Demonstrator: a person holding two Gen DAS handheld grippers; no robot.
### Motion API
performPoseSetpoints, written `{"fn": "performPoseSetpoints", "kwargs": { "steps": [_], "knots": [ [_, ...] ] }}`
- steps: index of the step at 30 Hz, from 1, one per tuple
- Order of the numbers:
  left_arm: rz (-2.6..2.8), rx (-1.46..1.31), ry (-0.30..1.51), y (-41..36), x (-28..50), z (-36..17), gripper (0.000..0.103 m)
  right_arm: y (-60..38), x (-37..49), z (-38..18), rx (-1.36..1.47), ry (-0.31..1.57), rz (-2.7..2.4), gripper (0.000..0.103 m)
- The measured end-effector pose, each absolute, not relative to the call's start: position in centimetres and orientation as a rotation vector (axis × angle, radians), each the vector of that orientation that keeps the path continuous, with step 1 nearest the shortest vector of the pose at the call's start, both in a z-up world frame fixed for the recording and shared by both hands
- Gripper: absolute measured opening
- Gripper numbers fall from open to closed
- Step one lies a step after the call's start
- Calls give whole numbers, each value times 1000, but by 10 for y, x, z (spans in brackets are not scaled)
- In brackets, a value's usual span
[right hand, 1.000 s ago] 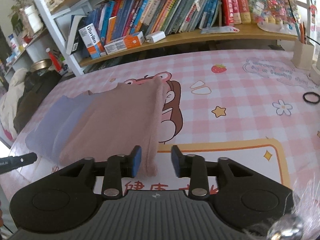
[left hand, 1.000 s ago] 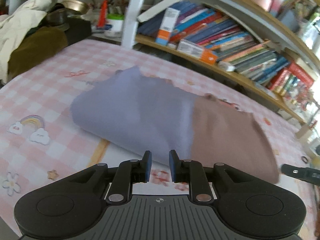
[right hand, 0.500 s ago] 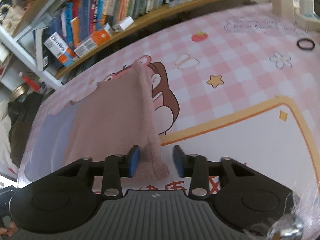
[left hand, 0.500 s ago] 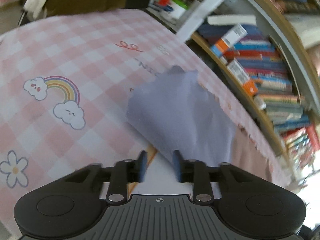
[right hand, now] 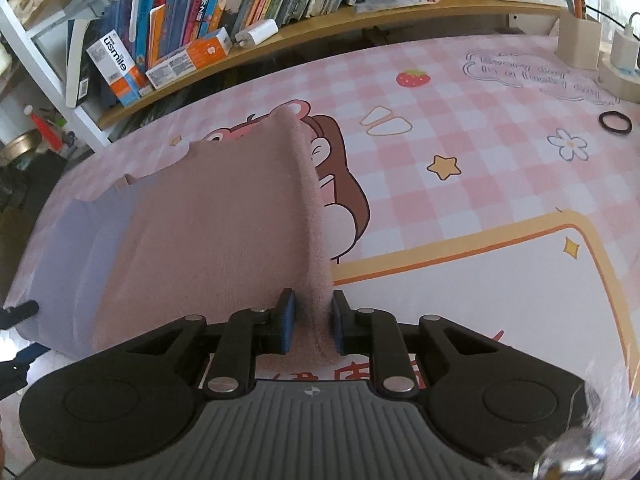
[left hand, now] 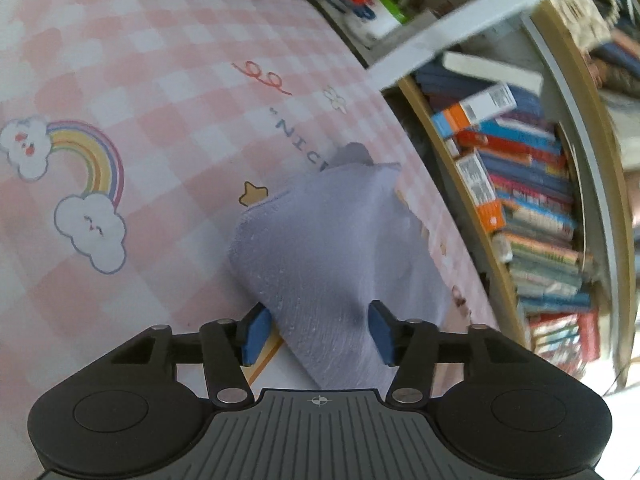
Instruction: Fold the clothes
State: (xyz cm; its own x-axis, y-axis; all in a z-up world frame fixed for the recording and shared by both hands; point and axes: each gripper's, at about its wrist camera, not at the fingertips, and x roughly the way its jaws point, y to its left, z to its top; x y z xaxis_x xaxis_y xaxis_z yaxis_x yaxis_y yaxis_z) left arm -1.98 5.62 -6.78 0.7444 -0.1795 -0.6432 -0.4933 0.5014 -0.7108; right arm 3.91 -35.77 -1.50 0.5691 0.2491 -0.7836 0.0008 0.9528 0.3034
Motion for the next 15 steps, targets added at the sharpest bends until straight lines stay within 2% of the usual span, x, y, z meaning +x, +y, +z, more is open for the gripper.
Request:
{"fn": "performPoseSetpoints", "kwargs": {
  "steps": [2,4,5,10,15],
  "knots": [
    [242,-1075,749,60,-20,-71,26,-355,38,-15,280,958,141,18],
    [256,-1088,751,66,-21,-75,11,-351,37,-14,272,960,137,18],
    [256,-1092,744,68,-23,-76,8,-348,36,-14,267,964,142,18],
    [262,-834,651,74,-34,-41,7,-327,28,-13,270,1003,218,16],
    [337,-922,601,119,-53,-45,7,-286,11,-13,230,1031,345,16]
  ]
}}
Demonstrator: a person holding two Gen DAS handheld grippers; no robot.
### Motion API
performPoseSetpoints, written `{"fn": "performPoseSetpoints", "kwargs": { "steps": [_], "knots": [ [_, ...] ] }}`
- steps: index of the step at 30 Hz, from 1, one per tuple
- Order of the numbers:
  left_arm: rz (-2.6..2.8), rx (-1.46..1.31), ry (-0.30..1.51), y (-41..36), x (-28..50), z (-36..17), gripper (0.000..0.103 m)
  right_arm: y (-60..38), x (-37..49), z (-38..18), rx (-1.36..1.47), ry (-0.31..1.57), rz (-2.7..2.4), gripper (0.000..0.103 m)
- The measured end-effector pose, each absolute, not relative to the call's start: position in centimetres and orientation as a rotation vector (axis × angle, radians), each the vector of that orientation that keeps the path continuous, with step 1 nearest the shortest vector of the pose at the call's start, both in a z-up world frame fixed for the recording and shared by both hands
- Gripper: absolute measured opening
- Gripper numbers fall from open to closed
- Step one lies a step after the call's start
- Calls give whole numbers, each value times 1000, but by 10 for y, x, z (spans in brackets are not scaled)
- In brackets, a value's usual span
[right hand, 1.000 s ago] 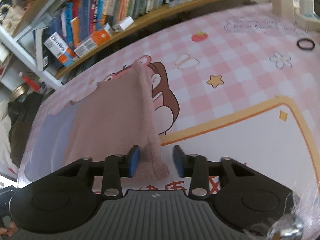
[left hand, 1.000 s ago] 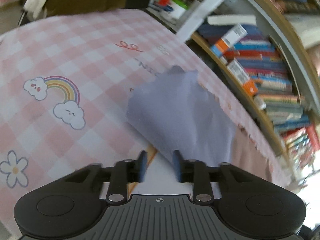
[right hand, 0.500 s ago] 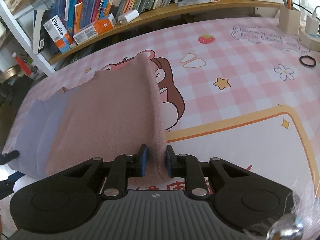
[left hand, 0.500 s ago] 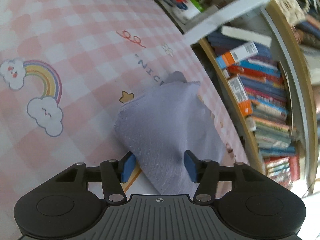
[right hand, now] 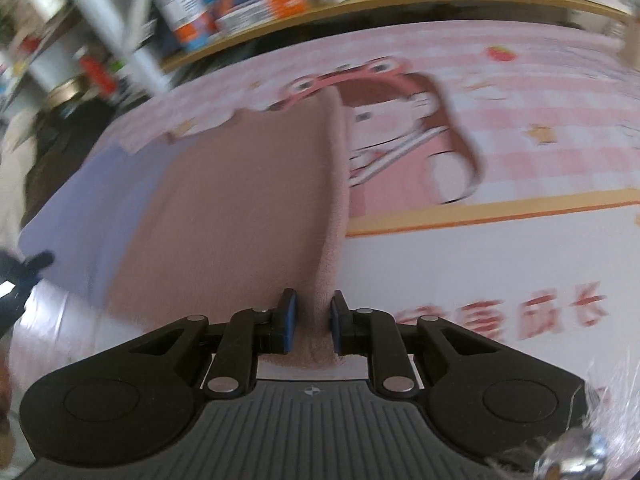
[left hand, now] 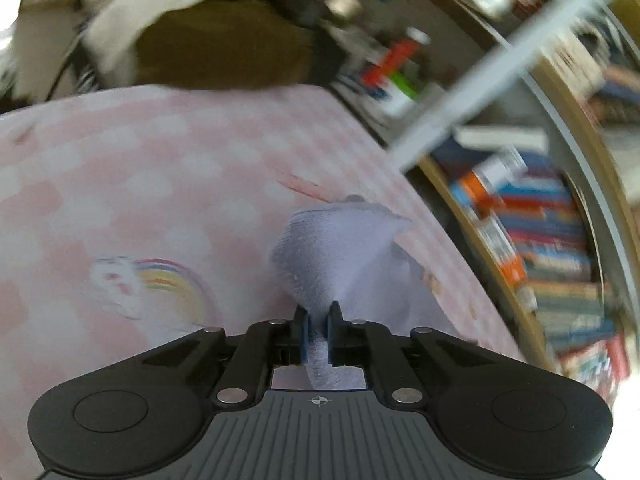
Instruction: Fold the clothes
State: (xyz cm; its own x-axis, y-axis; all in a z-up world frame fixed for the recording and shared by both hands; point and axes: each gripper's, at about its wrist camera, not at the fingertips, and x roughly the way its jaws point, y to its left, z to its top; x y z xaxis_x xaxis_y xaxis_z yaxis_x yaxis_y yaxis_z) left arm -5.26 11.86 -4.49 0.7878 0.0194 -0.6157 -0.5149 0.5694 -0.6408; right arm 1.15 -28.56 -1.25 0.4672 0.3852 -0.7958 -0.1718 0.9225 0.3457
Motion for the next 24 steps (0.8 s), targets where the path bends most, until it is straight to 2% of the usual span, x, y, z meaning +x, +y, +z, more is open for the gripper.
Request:
{"fn": "performPoseSetpoints", "kwargs": {
  "steps": [6,17,21,23,24],
  "knots": [
    [293,-1012,564,141,-60,-63,8,-275,10,-10,204,1041,366,16],
    [244,-1127,600,147,-49,-91,28,-271,9,-9,165,1030,358,16],
    [238,-1143,593,149,-47,-94,24,-270,8,-10,160,1022,358,16],
    [250,-1129,604,149,-45,-94,13,-270,8,-10,159,1021,356,17],
    [253,-1123,606,148,-44,-94,12,-269,8,-10,158,1021,354,17]
  ]
}}
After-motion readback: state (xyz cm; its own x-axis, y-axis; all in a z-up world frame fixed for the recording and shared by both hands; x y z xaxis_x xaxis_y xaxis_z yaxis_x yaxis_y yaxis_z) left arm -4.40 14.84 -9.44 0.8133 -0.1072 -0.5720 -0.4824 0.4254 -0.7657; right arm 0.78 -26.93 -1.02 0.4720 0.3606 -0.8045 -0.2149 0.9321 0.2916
